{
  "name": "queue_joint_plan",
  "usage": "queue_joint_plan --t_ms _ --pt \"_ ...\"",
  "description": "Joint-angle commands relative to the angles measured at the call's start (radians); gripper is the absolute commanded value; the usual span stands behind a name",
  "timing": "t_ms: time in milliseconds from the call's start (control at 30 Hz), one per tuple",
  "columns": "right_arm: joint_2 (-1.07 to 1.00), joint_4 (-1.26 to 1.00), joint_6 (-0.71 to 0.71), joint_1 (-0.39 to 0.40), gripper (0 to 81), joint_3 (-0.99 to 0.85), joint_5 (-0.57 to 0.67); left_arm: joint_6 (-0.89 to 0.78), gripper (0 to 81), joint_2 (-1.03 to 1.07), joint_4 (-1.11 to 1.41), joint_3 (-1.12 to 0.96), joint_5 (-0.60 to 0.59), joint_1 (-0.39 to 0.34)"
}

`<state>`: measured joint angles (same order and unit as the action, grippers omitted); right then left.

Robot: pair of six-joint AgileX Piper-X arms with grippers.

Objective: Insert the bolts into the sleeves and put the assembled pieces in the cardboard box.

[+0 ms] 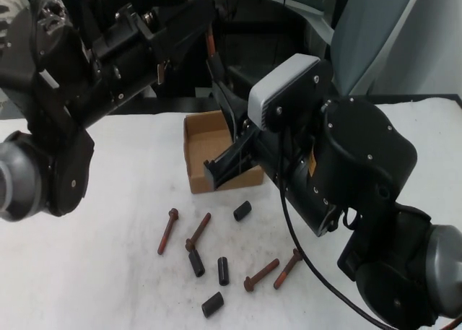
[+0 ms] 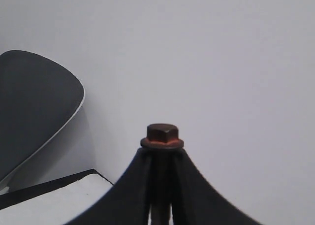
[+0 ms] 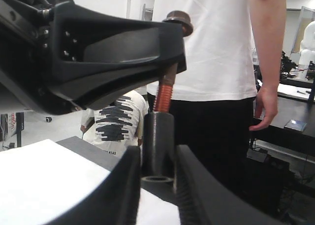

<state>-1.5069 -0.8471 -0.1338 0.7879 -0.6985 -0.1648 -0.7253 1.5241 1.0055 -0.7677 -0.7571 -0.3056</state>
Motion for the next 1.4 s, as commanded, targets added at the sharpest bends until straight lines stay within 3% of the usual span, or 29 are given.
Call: queue_joint_plan --t_ms 0,133,200,333,400,800,1133,1367 --pt "0.014 -0.056 -0.008 -0.012 0.8 -0.036 -0.016 0.0 0.3 0.008 -0.007 0.001 -0.034 -0.002" --pt "0.014 -0.047 -0.008 -0.014 0.8 -0.045 -0.016 0.0 4.1 0.007 -0.007 0.001 -0.046 -0.002" --pt "0.014 -0.047 -0.008 -0.019 0.8 -0.044 -0.016 0.0 13.4 0.007 -0.007 0.001 -0.052 -0.002" --pt "0.014 -0.047 -0.008 -0.031 0.8 -0.044 -0.008 0.0 42.4 0.007 -0.007 0.001 -0.053 -0.002" --pt "0.014 -0.047 -0.008 -0.033 0.8 -0.044 0.001 0.0 48.7 0.007 -0.007 0.001 -0.053 -0.002" --pt "0.014 -0.045 -0.008 -0.04 0.8 -0.044 0.007 0.0 49.6 0.007 -0.013 0.001 -0.048 0.007" --pt "0.014 0.114 -0.008 -0.132 0.8 -0.069 0.08 0.052 49.6 0.007 -0.137 0.001 -0.096 0.128" --pt "0.014 0.217 -0.024 -0.195 0.8 -0.107 0.151 0.079 49.6 0.007 -0.214 0.001 -0.156 0.155"
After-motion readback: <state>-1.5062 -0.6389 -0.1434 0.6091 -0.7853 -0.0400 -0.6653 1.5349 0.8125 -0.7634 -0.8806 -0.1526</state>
